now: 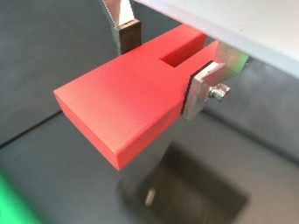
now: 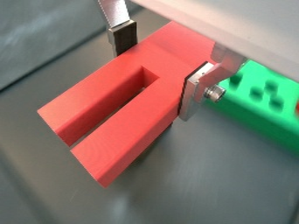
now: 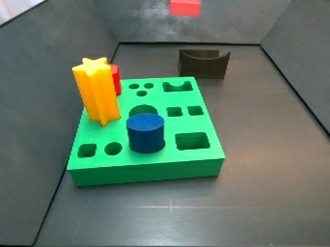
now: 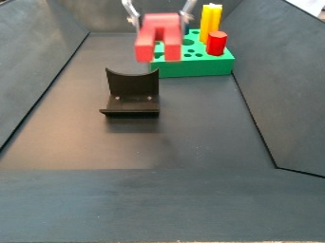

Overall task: Pick up the double-square object. Move up. Rotate the double-square object. Place the double-square object on the fixture. Regrasp the double-square object. Move to above the board. Insert the double-square object.
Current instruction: Place the double-square object on the fixture.

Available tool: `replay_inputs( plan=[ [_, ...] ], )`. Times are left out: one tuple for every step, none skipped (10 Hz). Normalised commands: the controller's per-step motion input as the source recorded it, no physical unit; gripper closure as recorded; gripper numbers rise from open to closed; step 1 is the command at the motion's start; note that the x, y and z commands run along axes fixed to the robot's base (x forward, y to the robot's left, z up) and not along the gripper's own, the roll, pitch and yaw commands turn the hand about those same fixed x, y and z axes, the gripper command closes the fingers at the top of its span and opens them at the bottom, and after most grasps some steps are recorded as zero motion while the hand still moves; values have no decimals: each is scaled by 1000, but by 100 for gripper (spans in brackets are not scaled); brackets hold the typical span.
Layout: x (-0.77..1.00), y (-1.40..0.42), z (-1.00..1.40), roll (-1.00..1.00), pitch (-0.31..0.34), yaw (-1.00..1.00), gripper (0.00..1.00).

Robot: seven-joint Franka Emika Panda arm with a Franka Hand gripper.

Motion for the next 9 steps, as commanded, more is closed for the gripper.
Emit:
replay_inputs(
  plan=[
    [877, -350, 81, -1000, -143, 72, 100],
    [787, -192, 27, -1000, -130, 69, 100],
    [691, -81, -2, -1000, -113, 67, 100],
    [642, -47, -7, -1000, -102, 66, 100],
    [542, -7, -9, -1000, -69, 61, 100],
    [466, 11, 0, -1000, -35, 58, 100],
    [375, 32, -3, -1000, 14, 49, 100],
    [318, 38, -13, -1000, 45, 38, 100],
    [238, 44, -16, -986, 86, 15, 100]
  ],
)
